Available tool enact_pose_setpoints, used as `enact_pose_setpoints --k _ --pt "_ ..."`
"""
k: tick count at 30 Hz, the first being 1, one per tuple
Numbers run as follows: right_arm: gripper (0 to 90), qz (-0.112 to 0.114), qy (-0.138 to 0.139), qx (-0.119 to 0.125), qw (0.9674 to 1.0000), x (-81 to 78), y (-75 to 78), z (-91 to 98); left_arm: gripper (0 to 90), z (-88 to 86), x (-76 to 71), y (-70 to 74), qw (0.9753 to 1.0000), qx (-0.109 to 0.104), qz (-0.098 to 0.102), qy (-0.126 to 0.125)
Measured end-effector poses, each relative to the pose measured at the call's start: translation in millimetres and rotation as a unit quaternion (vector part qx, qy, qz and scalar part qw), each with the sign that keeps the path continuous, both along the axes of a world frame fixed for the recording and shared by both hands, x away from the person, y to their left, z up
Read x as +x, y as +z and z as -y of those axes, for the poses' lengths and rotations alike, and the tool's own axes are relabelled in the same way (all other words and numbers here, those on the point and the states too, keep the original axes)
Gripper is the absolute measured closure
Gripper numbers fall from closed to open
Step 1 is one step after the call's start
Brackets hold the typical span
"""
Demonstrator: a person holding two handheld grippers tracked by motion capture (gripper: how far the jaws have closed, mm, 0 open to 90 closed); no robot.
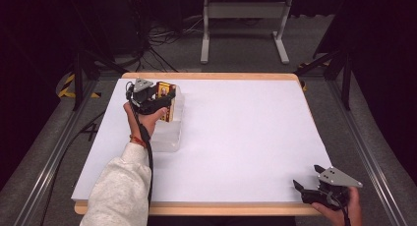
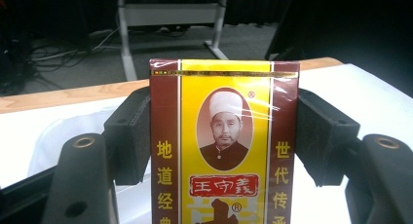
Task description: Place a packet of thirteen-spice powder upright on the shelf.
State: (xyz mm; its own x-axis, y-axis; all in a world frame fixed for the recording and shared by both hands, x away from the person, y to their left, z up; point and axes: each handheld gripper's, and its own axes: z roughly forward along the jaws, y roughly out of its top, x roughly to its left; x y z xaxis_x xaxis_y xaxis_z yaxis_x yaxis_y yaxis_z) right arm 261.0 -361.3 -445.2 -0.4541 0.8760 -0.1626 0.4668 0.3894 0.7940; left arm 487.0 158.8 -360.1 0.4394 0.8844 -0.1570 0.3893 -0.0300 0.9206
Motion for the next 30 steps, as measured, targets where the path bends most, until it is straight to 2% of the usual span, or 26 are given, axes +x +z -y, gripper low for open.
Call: enact_pose_setpoints --k 6,11,17,20,22,25,27,30 --pt "11.6 0.000 -0.001 0.001 1.0000 0.2 0.0 0.1 32.0 -5.2 6.0 -5.5 0.9997 0.003 -0.018 0.014" --pt "11.6 -0.002 0.000 0.001 1.0000 0.5 -0.6 -0.3 31.9 -6.9 8.1 -6.9 0.9994 0.003 -0.031 0.013" --pt "11.6 -0.002 0.000 0.000 1.0000 0.2 -0.4 -0.2 31.6 -8.9 5.1 -2.6 0.9992 0.015 -0.034 0.012" --pt "11.6 -0.002 0.000 0.001 1.0000 0.2 -0.4 0.1 30.4 -9.2 1.3 0.8 0.9979 0.054 -0.035 0.012" --pt "11.6 -0.001 0.000 0.001 1.0000 -0.1 0.0 -0.1 30.3 -10.3 -2.1 1.6 0.9978 0.056 -0.035 0.000" --pt "11.6 -0.001 0.000 0.001 1.0000 0.2 0.0 -0.2 30.4 -12.3 -7.5 4.0 0.9980 0.055 -0.032 -0.005" --pt "11.6 -0.002 0.000 0.000 1.0000 0.1 -0.2 -0.8 32.0 -13.2 -10.4 5.0 0.9976 0.063 -0.027 -0.005" --pt "11.6 -0.001 0.000 0.000 1.0000 -0.1 0.0 -1.2 31.5 -14.6 -11.4 4.5 0.9972 0.067 -0.032 -0.009"
